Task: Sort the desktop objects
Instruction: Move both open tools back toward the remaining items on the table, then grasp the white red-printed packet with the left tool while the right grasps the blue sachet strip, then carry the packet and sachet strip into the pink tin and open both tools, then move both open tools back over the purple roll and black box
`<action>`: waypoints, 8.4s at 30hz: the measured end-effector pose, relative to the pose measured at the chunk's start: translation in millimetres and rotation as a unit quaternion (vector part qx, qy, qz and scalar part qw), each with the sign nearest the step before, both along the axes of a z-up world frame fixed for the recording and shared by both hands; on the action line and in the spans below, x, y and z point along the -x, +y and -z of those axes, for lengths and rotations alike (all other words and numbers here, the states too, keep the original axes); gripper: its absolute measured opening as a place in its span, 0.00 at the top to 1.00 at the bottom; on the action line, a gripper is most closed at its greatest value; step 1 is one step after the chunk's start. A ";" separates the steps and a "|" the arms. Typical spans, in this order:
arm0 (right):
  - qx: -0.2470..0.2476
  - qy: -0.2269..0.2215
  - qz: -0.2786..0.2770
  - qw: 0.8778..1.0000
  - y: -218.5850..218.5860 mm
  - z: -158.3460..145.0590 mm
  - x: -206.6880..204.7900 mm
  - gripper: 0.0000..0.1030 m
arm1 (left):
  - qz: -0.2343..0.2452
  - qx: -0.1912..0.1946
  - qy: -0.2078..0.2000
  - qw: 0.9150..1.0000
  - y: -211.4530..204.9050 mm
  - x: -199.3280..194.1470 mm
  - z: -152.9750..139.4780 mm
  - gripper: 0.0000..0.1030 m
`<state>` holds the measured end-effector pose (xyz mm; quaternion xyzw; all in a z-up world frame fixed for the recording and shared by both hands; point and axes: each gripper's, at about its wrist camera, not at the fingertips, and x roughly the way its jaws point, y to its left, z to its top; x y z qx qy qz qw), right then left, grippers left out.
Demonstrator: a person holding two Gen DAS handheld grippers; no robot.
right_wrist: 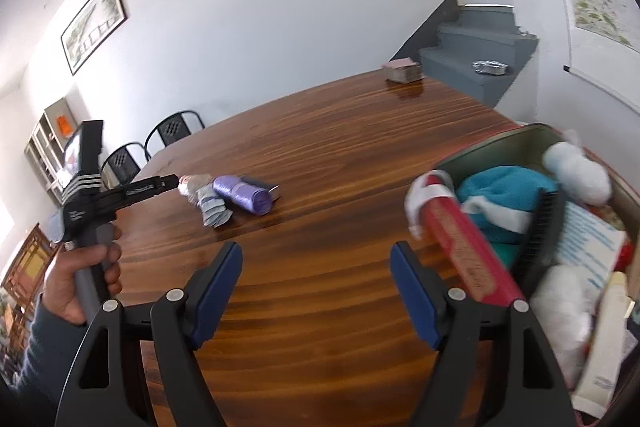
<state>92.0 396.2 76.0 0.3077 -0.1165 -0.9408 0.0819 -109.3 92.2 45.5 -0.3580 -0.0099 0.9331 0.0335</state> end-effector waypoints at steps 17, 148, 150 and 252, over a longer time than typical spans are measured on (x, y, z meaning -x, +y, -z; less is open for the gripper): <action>-0.010 -0.030 -0.041 0.999 -50.1 20.0 41.4 0.22 | 0.057 0.010 -0.007 0.998 -24.9 58.5 23.8 0.44; -0.023 -0.038 0.318 0.947 166.4 -4.2 -54.0 0.67 | 0.250 -0.024 0.016 0.968 122.8 -57.3 -47.1 0.56; -0.017 -0.048 0.319 0.946 177.5 -0.5 -50.0 0.67 | 0.255 -0.025 0.014 0.966 129.3 -61.8 -47.2 0.56; -0.027 0.027 0.046 0.998 30.9 -3.7 -6.7 0.23 | 0.033 -0.097 -0.109 0.989 93.3 16.0 18.6 0.40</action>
